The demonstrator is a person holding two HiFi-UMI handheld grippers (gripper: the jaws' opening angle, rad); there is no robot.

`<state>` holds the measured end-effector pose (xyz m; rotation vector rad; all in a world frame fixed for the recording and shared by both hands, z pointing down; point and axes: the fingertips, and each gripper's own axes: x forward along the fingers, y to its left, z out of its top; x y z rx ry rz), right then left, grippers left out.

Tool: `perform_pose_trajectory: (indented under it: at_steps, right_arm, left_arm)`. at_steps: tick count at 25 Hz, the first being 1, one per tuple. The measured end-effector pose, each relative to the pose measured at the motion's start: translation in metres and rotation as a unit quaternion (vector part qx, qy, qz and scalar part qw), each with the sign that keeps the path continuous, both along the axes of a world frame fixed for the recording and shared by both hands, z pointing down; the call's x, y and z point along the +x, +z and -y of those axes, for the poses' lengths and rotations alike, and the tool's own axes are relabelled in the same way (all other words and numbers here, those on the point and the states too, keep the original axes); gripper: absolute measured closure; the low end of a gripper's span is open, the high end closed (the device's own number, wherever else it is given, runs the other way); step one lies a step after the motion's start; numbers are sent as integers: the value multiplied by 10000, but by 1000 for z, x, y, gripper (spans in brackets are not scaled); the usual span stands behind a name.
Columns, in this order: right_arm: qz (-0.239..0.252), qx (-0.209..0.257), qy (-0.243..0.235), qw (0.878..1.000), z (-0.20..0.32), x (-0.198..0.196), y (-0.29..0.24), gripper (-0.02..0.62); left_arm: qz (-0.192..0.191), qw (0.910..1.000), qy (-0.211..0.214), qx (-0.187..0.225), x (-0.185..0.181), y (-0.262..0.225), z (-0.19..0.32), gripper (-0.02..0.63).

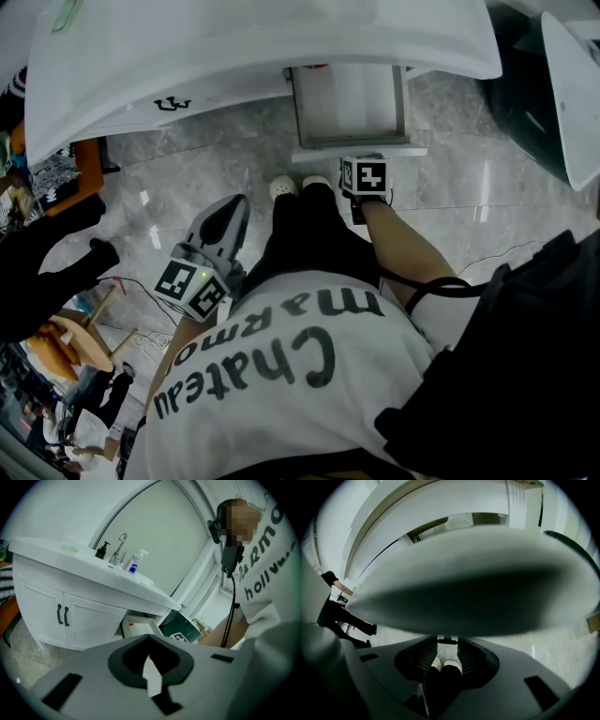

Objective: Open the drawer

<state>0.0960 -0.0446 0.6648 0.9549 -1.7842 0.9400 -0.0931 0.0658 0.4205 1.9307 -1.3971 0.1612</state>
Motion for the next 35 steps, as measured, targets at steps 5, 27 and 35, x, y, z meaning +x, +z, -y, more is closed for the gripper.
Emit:
perform_pose_trajectory:
  at_steps: [5, 27, 35]
  right_arm:
    - [17, 26, -21, 10000, 0, -1, 0, 454]
    - [-720, -365, -1079, 9909, -29, 41, -34, 580]
    - [691, 360, -1120, 9907, -4, 51, -129, 584]
  left_arm:
    - [14, 10000, -44, -29, 0, 0, -4, 605]
    - [36, 9994, 16, 334, 15, -20, 12, 605]
    - [128, 9995, -3, 282, 26, -22, 42, 604]
